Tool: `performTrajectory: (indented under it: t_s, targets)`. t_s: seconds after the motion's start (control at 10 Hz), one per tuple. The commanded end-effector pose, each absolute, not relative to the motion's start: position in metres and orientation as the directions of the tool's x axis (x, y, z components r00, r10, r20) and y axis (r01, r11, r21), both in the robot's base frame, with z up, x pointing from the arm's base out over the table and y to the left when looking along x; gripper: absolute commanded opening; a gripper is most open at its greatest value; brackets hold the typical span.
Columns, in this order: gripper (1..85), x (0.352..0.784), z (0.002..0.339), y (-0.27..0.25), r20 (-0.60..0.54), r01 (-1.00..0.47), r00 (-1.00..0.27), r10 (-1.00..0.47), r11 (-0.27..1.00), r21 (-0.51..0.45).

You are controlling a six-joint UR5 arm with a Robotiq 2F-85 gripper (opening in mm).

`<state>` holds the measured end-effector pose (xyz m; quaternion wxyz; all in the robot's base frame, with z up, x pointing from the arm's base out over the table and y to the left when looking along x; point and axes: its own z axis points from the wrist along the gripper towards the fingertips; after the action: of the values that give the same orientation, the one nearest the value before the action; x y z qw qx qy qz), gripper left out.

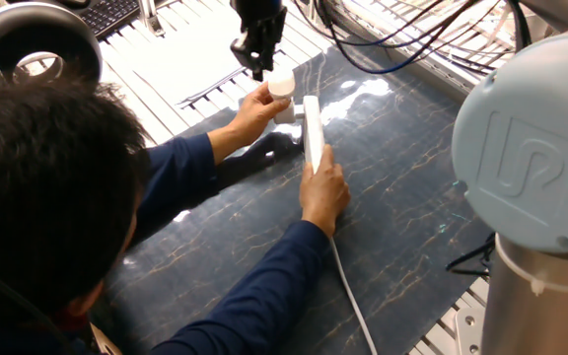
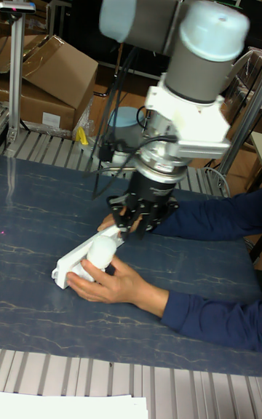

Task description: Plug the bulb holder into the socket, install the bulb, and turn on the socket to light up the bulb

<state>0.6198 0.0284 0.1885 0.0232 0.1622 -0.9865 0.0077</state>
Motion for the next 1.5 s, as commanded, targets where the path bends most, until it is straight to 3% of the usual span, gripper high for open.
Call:
performTrajectory:
  t_s: [0.0,0.1,0.3,0.5,0.6,0.7,0.9,1.2,1.4]
  targets:
    - [32.3,0.619,0.192,0.069,0.033,-0.309,-0.95,-0.311,0.95,0.034]
    - [28.3,0.621,0.192,0.058,0.033,-0.327,-0.944,-0.328,0.944,0.04]
    - [42.7,0.63,0.19,0.044,0.023,-0.336,-0.941,-0.336,0.942,0.022]
    - [41.7,0.638,0.188,0.066,-0.02,-0.281,-0.96,-0.28,0.955,0.094]
    - [25.7,0.637,0.187,0.074,-0.009,-0.221,-0.975,-0.222,0.968,0.121]
    - [1.0,0.627,0.185,0.069,0.039,-0.177,-0.983,-0.181,0.98,0.095]
    - [1.0,0.625,0.185,0.04,0.065,-0.216,-0.975,-0.215,0.976,-0.013]
    - [1.0,0.635,0.179,0.043,0.035,-0.201,-0.979,-0.203,0.979,0.039]
    - [1.0,0.635,0.177,0.011,0.067,-0.201,-0.978,-0.196,0.976,-0.082]
